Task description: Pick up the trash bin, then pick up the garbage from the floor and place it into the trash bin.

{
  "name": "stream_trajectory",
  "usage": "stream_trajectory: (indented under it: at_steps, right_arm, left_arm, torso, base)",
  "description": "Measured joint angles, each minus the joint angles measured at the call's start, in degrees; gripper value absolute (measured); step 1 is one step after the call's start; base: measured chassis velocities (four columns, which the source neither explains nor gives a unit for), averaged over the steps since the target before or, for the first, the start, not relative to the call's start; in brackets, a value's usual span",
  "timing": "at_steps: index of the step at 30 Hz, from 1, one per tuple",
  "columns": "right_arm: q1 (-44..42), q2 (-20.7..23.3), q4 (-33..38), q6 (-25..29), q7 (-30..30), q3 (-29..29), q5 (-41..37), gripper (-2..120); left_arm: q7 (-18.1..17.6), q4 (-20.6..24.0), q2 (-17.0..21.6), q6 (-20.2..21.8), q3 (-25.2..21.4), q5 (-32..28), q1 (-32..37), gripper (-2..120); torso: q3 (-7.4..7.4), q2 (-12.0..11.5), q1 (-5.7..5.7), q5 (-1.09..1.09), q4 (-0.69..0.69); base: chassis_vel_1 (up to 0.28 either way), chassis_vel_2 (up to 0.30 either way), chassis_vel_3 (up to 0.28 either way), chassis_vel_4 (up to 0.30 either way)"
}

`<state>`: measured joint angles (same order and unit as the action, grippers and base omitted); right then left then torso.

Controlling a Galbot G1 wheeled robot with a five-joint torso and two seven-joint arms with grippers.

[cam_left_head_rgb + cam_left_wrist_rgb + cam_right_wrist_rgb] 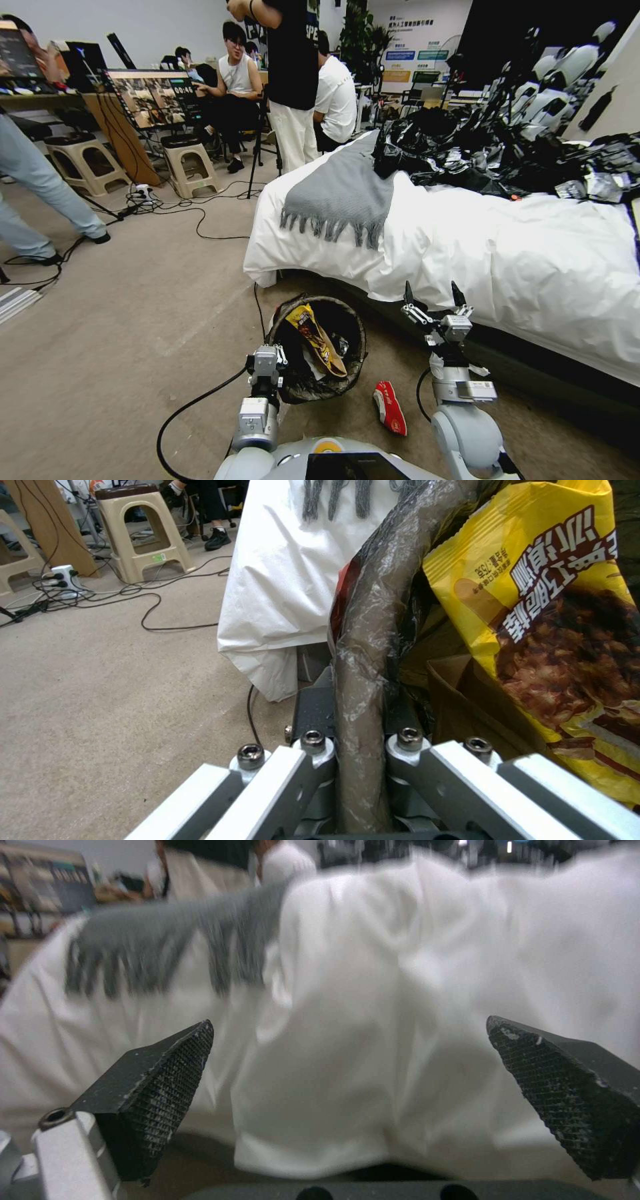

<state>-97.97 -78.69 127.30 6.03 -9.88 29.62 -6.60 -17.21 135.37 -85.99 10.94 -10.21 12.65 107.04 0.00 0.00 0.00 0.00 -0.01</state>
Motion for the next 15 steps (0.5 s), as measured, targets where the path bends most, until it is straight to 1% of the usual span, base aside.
stream_trajectory:
  at_steps: [1, 2, 3, 4, 5, 7, 8, 9, 11, 12, 13, 14, 15]
  right_arm:
    - [-0.02, 0.21, -0.06, -1.21, -0.41, -0.19, -0.40, 100]
    - [-0.02, 0.21, -0.06, -1.21, -0.41, -0.19, -0.40, 100]
    - [0.01, 1.10, -0.82, -5.56, -1.60, -0.88, -1.70, 100]
    - [0.08, 1.99, -1.88, -8.26, -2.10, -1.57, -2.46, 100]
    - [0.08, 1.99, -1.88, -8.26, -2.10, -1.57, -2.46, 100]
    - [0.03, 3.35, -3.12, -11.42, -3.10, -2.94, -3.62, 100]
    - [-0.12, 5.25, -4.02, -14.56, -3.60, -4.02, -5.15, 100]
    - [-0.12, 5.25, -4.02, -14.56, -3.60, -4.02, -5.15, 100]
    - [-0.16, 8.64, -5.22, -18.85, -4.35, -5.17, -8.42, 100]
    - [-0.15, 9.97, -5.67, -19.90, -4.45, -5.44, -9.66, 100]
    - [-0.20, 12.37, -6.43, -21.66, -4.54, -5.95, -11.96, 100]
    - [-0.20, 12.37, -6.43, -21.66, -4.54, -5.95, -11.96, 100]
    - [-0.38, 13.90, -6.96, -22.77, -4.54, -6.27, -13.48, 100]
  left_arm:
    - [0.00, 0.00, 0.00, -0.01, 0.00, -0.01, -0.02, 1]
    - [0.00, 0.00, 0.00, -0.01, 0.00, -0.01, -0.02, 1]
    - [-0.01, 0.03, -0.03, -0.03, -0.03, -0.03, -0.07, 1]
    - [-0.01, 0.05, -0.03, -0.04, -0.07, -0.09, -0.10, 1]
    - [-0.01, 0.05, -0.03, -0.04, -0.07, -0.09, -0.10, 1]
    - [-0.02, 0.15, -0.02, -0.04, -0.17, -0.17, -0.15, 1]
    - [-0.03, 0.29, 0.01, -0.04, -0.26, -0.22, -0.16, 1]
    - [-0.03, 0.29, 0.01, -0.04, -0.26, -0.22, -0.16, 1]
    - [-0.03, 0.34, 0.00, -0.04, -0.25, -0.24, -0.14, 1]
    - [-0.04, 0.34, -0.01, -0.05, -0.22, -0.24, -0.13, 1]
    - [-0.04, 0.34, -0.01, -0.06, -0.12, -0.22, -0.14, 1]
    - [-0.04, 0.34, -0.01, -0.06, -0.12, -0.22, -0.14, 1]
    - [-0.04, 0.30, -0.03, -0.06, 0.01, -0.19, -0.18, 1]
  torso:
    - [0.00, 0.00, 0.00, 0.00, 0.00]
    - [0.00, 0.00, 0.00, 0.00, 0.00]
    - [0.00, 0.00, 0.00, 0.01, 0.01]
    - [0.00, 0.00, 0.00, 0.00, 0.02]
    - [0.00, 0.00, 0.00, 0.00, 0.02]
    - [0.00, 0.00, 0.00, 0.02, 0.01]
    - [0.00, 0.00, 0.00, 0.02, 0.01]
    - [0.00, 0.00, 0.00, 0.02, 0.01]
    - [0.00, 0.00, 0.00, 0.02, 0.01]
    - [0.00, 0.00, 0.00, 0.01, 0.01]
    - [0.00, 0.00, 0.00, 0.02, 0.01]
    - [0.00, 0.00, 0.00, 0.02, 0.01]
    - [0.00, 0.00, 0.00, 0.02, 0.02]
  base:
    - [0.000, 0.000, 0.000, 0.000]
    - [0.000, 0.000, 0.000, 0.000]
    - [0.000, 0.000, 0.000, 0.000]
    - [0.000, 0.000, 0.000, 0.000]
    - [0.000, 0.000, 0.000, 0.000]
    - [0.000, 0.000, 0.000, 0.000]
    - [0.000, 0.000, 0.000, 0.000]
    - [0.000, 0.000, 0.000, 0.000]
    - [0.000, 0.000, 0.000, 0.000]
    - [0.000, 0.000, 0.000, 0.000]
    - [0.000, 0.000, 0.000, 0.000]
    - [0.000, 0.000, 0.000, 0.000]
    - [0.000, 0.000, 0.000, 0.000]
